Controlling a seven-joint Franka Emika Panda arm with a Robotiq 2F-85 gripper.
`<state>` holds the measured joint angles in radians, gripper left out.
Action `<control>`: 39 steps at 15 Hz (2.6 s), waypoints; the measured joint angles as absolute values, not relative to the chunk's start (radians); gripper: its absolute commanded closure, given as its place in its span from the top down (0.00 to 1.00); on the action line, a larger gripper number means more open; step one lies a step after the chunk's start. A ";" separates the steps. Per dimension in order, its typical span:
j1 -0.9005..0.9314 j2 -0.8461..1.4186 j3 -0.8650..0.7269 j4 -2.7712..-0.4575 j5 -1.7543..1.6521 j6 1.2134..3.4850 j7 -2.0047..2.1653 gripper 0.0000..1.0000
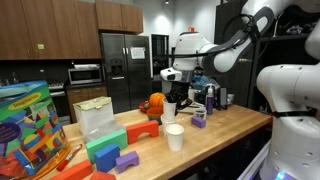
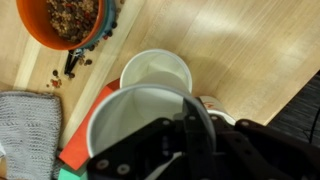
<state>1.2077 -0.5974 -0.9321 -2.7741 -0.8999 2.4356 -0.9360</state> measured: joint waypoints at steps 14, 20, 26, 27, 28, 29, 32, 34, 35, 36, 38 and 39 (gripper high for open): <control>1.216 -0.597 -0.947 -2.774 -0.903 2.454 -0.935 0.00; 1.216 -0.597 -0.951 -2.774 -0.927 2.454 -0.929 0.00; 1.216 -0.597 -0.952 -2.774 -0.952 2.454 -0.912 0.00; 1.216 -0.597 -0.953 -2.774 -0.952 2.454 -0.912 0.00; 1.216 -0.597 -0.954 -2.774 -0.952 2.454 -0.912 0.00; 1.216 -0.597 -0.956 -2.774 -0.952 2.454 -0.912 0.00; 1.216 -0.597 -0.964 -2.774 -0.952 2.454 -0.912 0.31; 1.216 -0.597 -0.969 -2.774 -0.952 2.454 -0.912 0.44; 1.216 -0.597 -0.972 -2.774 -0.952 2.455 -0.912 0.50; 1.216 -0.597 -0.975 -2.774 -0.952 2.455 -0.912 0.56; 1.216 -0.597 -0.979 -2.774 -0.952 2.455 -0.912 0.71; 1.216 -0.597 -0.980 -2.774 -0.952 2.456 -0.912 0.79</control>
<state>1.2163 -0.5974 -0.9803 -2.7741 -0.9522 2.4555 -0.9120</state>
